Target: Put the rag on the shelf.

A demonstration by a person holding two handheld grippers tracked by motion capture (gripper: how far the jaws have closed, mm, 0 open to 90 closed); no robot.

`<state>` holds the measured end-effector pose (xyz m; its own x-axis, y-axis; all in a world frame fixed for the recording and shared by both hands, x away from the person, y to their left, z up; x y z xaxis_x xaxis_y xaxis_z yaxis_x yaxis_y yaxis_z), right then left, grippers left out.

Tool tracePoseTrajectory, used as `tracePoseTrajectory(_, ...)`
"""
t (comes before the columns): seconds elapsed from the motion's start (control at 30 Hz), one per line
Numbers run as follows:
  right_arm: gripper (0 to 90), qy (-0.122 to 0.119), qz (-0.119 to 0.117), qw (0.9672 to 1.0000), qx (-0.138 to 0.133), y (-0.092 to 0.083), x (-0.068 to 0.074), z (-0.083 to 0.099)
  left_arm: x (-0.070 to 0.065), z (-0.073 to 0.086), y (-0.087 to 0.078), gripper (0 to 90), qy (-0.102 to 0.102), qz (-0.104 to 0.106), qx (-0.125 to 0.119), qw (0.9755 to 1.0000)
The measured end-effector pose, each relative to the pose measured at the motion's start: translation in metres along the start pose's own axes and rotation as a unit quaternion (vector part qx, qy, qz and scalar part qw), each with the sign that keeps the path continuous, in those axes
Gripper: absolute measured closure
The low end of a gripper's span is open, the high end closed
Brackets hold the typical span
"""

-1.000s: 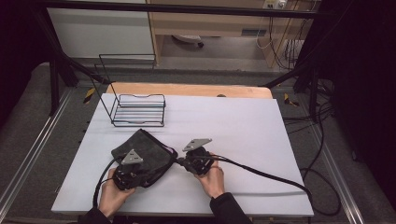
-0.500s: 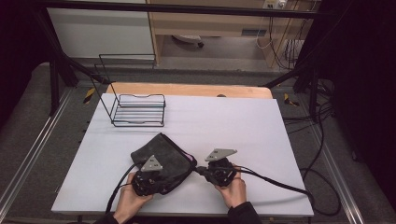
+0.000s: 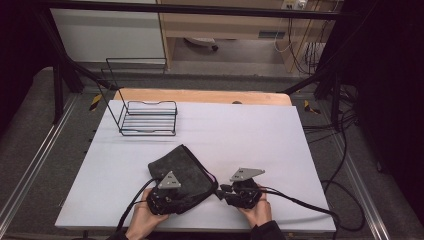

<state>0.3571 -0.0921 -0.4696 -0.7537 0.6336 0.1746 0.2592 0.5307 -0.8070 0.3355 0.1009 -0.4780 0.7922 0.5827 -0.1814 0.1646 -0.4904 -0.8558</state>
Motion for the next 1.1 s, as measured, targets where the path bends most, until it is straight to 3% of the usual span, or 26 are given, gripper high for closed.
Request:
tracePoseTrajectory(0.07, 59.4, 0.011, -0.003, 0.9998, -0.014, -0.003, -0.004, -0.008, -0.001, 0.000, -0.002, 63.0, -0.001, -0.003, -0.001, 1.0000)
tracePoseTrajectory(0.13, 48.1, 0.020, 0.000, 0.9995, -0.024, 0.000, -0.010, -0.019, -0.001, -0.001, -0.008, 57.2, -0.004, -0.009, -0.008, 0.9999)
tracePoseTrajectory(0.23, 42.0, 0.027, -0.001, 0.9995, -0.015, 0.021, -0.017, -0.034, 0.004, -0.001, -0.021, 47.0, -0.009, -0.021, -0.026, 0.9994)
tracePoseTrajectory(0.33, 42.1, 0.031, 0.002, 0.9995, -0.001, 0.033, -0.020, -0.038, 0.015, 0.001, -0.031, 39.0, -0.021, -0.038, -0.034, 0.9985)
tracePoseTrajectory(0.37, 44.2, 0.031, 0.006, 0.9994, 0.015, 0.044, -0.025, -0.039, 0.021, 0.002, -0.034, 34.5, -0.028, -0.043, -0.036, 0.9980)
tracePoseTrajectory(0.47, 45.5, 0.039, -0.002, 0.9990, 0.022, 0.049, -0.027, -0.037, 0.038, 0.011, -0.042, 29.9, -0.049, -0.063, -0.035, 0.9962)
tracePoseTrajectory(0.53, 51.3, 0.029, -0.004, 0.9992, 0.027, 0.046, -0.025, -0.036, 0.048, 0.019, -0.047, 28.7, -0.060, -0.081, -0.032, 0.9944)
tracePoseTrajectory(0.63, 53.6, 0.023, -0.005, 0.9991, 0.036, 0.043, -0.022, -0.033, 0.070, 0.033, -0.054, 33.4, -0.103, -0.101, -0.038, 0.9888)
tracePoseTrajectory(0.73, 56.1, 0.020, -0.005, 0.9991, 0.036, 0.043, -0.019, -0.030, 0.090, 0.038, -0.055, 36.8, -0.153, -0.088, -0.050, 0.9830)
tracePoseTrajectory(0.8, 56.8, 0.021, -0.006, 0.9991, 0.036, 0.043, -0.019, -0.029, 0.095, 0.036, -0.053, 39.6, -0.161, -0.088, -0.054, 0.9816)
tracePoseTrajectory(0.9, 59.4, 0.032, -0.020, 0.9988, 0.031, 0.045, -0.021, -0.028, 0.100, 0.031, -0.046, 54.4, -0.171, -0.097, -0.047, 0.9794)
tracePoseTrajectory(1.0, 61.1, 0.031, -0.022, 0.9988, 0.029, 0.045, -0.021, -0.027, 0.101, 0.027, -0.040, 58.9, -0.178, -0.105, -0.042, 0.9774)
tracePoseTrajectory(1.1, 67.9, 0.039, -0.036, 0.9980, 0.034, 0.045, -0.021, -0.028, 0.102, 0.027, -0.038, 72.1, -0.181, -0.111, -0.040, 0.9763)
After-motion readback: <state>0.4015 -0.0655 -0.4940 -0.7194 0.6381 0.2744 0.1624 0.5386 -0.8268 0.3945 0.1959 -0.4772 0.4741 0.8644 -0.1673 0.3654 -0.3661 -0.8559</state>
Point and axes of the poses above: each handheld gripper's, and its own axes: y roughly forward along the jaws, z roughly out of its underside, x roughly to its left, the point moved 6 cm from there along y, roughly forward along the jaws, and after that the axes turned 15 degrees about x, right-handed, at the moved point
